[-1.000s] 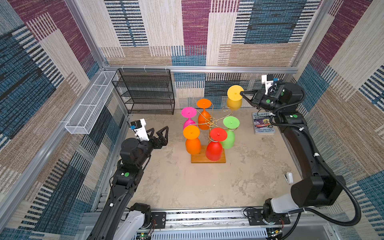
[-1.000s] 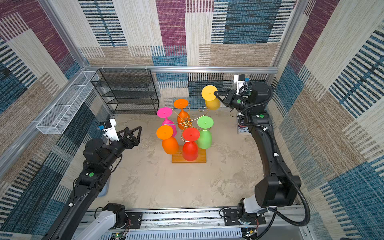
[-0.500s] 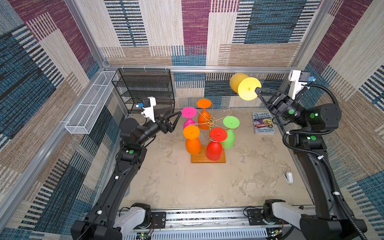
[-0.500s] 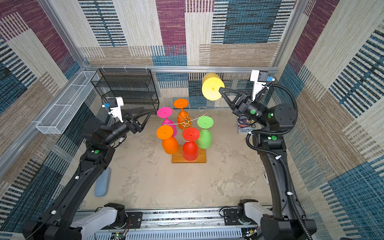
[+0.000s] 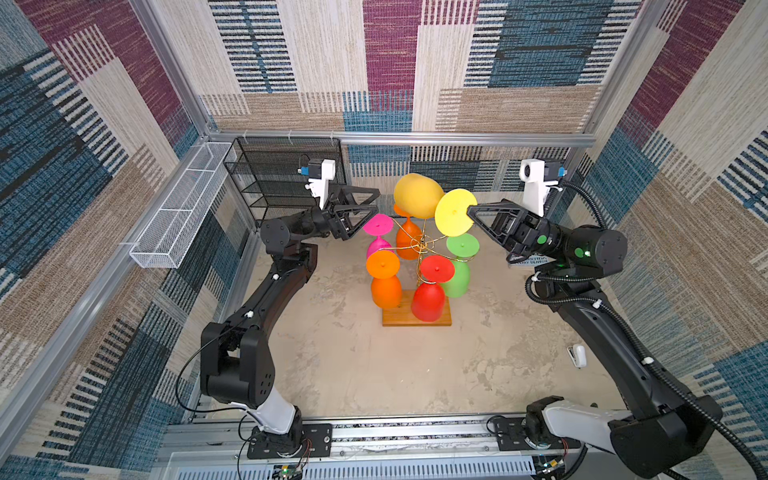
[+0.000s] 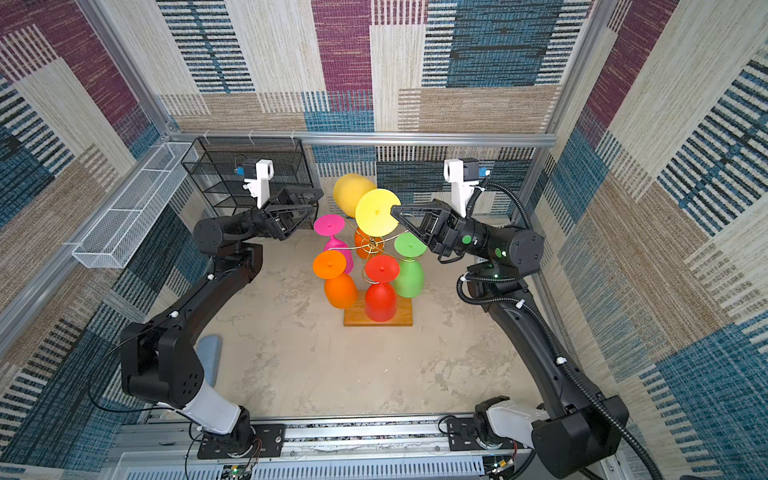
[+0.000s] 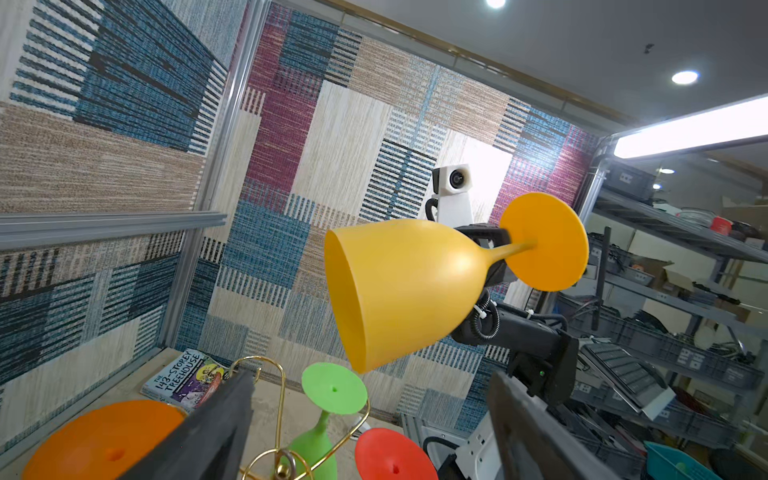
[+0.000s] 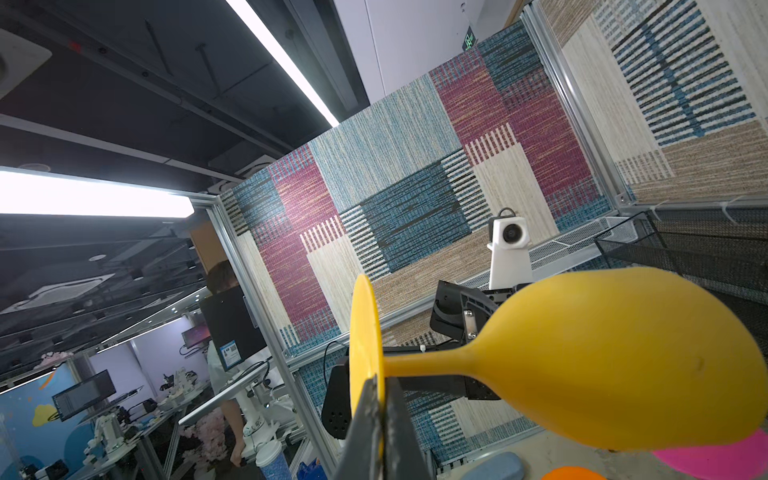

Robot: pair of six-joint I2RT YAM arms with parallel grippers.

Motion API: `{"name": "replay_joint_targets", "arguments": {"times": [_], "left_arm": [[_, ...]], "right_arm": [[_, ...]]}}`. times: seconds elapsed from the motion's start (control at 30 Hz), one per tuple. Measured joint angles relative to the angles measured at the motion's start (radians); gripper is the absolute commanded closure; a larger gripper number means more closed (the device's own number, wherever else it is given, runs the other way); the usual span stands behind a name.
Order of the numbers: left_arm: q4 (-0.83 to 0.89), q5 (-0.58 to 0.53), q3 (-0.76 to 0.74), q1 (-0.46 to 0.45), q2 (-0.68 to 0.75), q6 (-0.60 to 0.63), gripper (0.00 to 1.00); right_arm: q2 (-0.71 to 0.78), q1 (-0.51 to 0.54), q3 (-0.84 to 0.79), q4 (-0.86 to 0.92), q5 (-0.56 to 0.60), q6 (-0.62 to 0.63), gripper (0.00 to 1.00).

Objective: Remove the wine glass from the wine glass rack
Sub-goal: 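Grasp the yellow glass's bowl with the left gripper beside the right gripper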

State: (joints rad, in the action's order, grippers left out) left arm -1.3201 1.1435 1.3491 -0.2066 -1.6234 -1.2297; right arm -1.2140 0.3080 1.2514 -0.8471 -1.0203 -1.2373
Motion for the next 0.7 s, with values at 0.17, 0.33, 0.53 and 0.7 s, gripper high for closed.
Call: {"name": "replay_joint_targets", "arguments": {"times": [0.17,0.33,0.53,0.7], "left_arm": [[-0.037,0.048,0.028,-0.05,-0.017,-0.016,0.1],[-0.047,0.068,0.031,-0.085,-0.02,-0.016,0.1],[-0.051,0.066,0.007,-0.107,0.001,-0.011,0.2],[-0.056,0.062,-0.019,-0.117,0.033,0.004,0.38]], "right_arm": [[-0.021,0.023,-0.014,-0.089,0.011,-0.049,1.0],[-0.064,0.04,-0.026,-0.167,0.023,-0.111,1.0],[-0.084,0.043,-0.071,-0.275,0.037,-0.195,1.0],[-0.076,0.043,-0.092,-0.337,0.046,-0.237,1.0]]}}
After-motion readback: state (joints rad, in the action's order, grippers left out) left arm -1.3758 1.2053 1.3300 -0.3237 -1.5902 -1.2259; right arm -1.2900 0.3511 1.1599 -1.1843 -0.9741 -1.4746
